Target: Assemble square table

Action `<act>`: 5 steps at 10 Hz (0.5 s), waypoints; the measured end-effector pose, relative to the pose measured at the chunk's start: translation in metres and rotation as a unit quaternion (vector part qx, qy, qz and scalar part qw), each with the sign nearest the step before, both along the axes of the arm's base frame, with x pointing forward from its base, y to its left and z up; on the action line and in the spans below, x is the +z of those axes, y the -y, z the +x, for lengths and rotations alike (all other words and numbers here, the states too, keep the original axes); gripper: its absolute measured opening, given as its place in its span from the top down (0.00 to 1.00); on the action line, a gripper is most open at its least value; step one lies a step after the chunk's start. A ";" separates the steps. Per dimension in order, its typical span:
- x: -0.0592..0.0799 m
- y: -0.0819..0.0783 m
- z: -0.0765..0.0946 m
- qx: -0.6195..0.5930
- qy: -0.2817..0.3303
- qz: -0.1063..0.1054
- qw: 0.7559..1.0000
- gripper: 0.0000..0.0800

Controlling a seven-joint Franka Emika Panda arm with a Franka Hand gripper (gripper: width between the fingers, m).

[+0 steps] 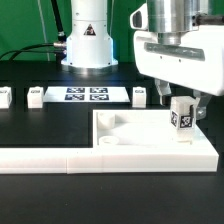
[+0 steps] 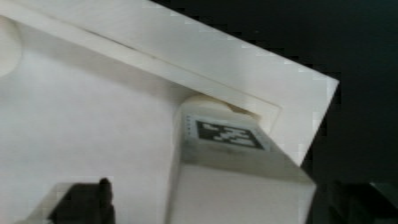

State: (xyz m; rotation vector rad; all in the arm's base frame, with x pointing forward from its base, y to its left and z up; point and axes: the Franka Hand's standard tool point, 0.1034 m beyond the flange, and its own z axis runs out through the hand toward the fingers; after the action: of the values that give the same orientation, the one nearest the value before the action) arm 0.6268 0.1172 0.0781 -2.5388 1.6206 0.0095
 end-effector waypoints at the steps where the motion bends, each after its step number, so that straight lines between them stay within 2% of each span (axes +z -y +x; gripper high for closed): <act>1: 0.000 -0.001 0.000 0.058 0.007 -0.004 0.998 0.21; 3: 0.000 -0.006 0.000 0.174 0.024 -0.010 0.984 0.19; 5: -0.001 -0.004 0.002 0.274 0.044 -0.021 0.960 0.19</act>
Offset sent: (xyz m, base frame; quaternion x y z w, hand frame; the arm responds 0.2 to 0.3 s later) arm -0.0001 0.0116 -0.0054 0.0547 -0.0074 -0.2858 0.9567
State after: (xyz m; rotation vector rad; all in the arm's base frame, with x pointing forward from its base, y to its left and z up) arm 0.6290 0.1214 0.0766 -2.8831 0.8509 -0.0830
